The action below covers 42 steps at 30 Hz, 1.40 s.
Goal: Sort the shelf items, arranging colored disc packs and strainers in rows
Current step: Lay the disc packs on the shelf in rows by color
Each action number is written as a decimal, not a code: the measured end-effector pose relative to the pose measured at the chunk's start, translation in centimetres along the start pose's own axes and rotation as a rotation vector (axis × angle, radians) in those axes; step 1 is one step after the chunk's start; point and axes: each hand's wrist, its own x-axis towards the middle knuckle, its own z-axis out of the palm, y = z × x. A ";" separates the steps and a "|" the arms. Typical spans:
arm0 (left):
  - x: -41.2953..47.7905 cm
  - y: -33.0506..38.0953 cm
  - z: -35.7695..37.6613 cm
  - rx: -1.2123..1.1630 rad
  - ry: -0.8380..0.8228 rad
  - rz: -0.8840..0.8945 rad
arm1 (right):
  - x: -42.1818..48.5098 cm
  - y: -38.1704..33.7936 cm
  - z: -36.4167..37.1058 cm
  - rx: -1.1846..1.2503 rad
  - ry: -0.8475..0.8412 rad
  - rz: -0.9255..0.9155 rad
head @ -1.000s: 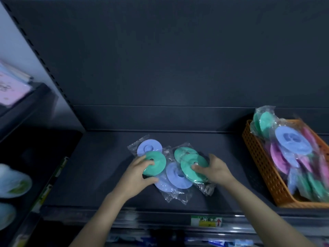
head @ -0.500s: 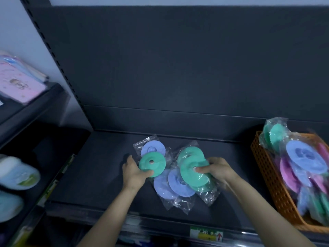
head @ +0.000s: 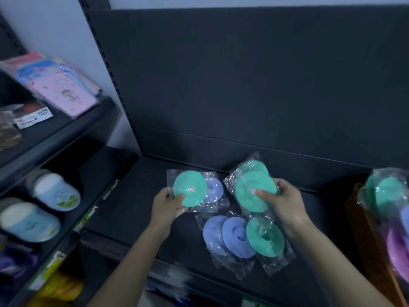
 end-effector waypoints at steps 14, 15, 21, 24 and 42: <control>9.6 2.5 -9.6 0.032 0.022 0.005 | 0.3 -0.7 12.4 -0.012 -0.129 0.033; 10.3 2.6 -10.1 0.030 0.017 0.002 | 0.4 -0.5 13.4 -0.011 -0.132 0.034; 14.8 2.8 -12.1 0.080 -0.049 -0.042 | 1.3 0.8 16.9 0.076 -0.232 0.117; 16.4 2.8 -12.1 0.152 -0.093 -0.079 | 1.6 1.7 18.1 0.030 -0.279 0.174; 17.9 3.7 -14.5 0.354 -0.229 -0.009 | 5.2 4.3 27.8 -0.848 -0.272 -0.090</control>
